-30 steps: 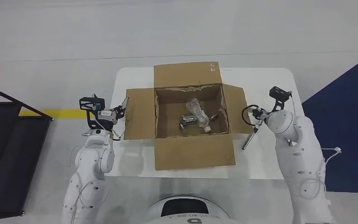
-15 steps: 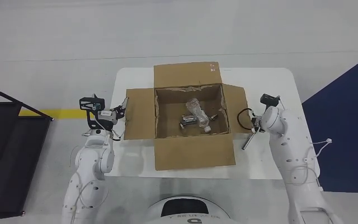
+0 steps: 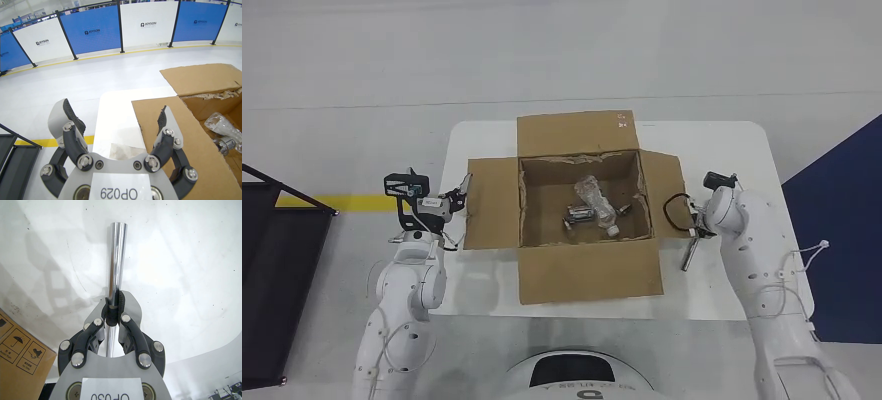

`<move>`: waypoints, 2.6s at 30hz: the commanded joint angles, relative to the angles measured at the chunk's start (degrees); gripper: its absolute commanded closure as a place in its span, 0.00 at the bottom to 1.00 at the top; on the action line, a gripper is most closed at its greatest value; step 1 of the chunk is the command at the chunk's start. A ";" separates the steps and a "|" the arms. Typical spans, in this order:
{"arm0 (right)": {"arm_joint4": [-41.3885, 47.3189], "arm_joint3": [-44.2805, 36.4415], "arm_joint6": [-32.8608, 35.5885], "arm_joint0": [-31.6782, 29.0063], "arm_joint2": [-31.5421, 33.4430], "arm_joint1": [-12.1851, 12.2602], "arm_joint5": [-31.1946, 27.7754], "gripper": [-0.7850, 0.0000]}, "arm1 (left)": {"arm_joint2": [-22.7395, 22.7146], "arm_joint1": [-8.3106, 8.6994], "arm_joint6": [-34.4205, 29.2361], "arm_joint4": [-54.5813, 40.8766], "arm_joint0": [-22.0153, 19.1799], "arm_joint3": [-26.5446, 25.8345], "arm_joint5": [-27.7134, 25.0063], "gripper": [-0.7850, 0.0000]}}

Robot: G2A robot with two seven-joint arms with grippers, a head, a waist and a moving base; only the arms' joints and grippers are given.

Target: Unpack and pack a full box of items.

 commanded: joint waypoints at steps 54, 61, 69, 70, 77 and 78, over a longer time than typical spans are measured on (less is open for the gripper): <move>29.64 -47.70 -33.20 -16.06 4.14 -2.37 -23.31 1.00 | 0.00 0.00 0.00 0.00 0.00 0.00 0.00 0.00; 9.31 -34.70 -25.66 -2.42 -13.13 -3.08 -19.79 1.00 | 0.00 0.00 0.00 0.00 0.00 0.00 0.00 0.00; -9.20 -23.69 -13.92 6.04 -27.52 -4.30 -24.44 1.00 | 0.00 0.00 0.00 0.00 0.00 0.00 0.00 0.00; -9.15 -23.19 -13.34 6.43 -28.04 -4.44 -24.69 1.00 | 0.00 0.00 0.00 0.00 0.00 0.00 0.00 0.00; -10.07 -20.40 -10.84 8.69 -31.08 -5.58 -24.62 0.05 | 0.00 0.00 0.00 0.00 0.00 0.00 0.00 0.00; -10.16 -20.44 -10.64 8.76 -31.26 -5.72 -24.42 0.00 | 0.00 0.00 0.00 0.00 0.00 0.00 0.00 0.00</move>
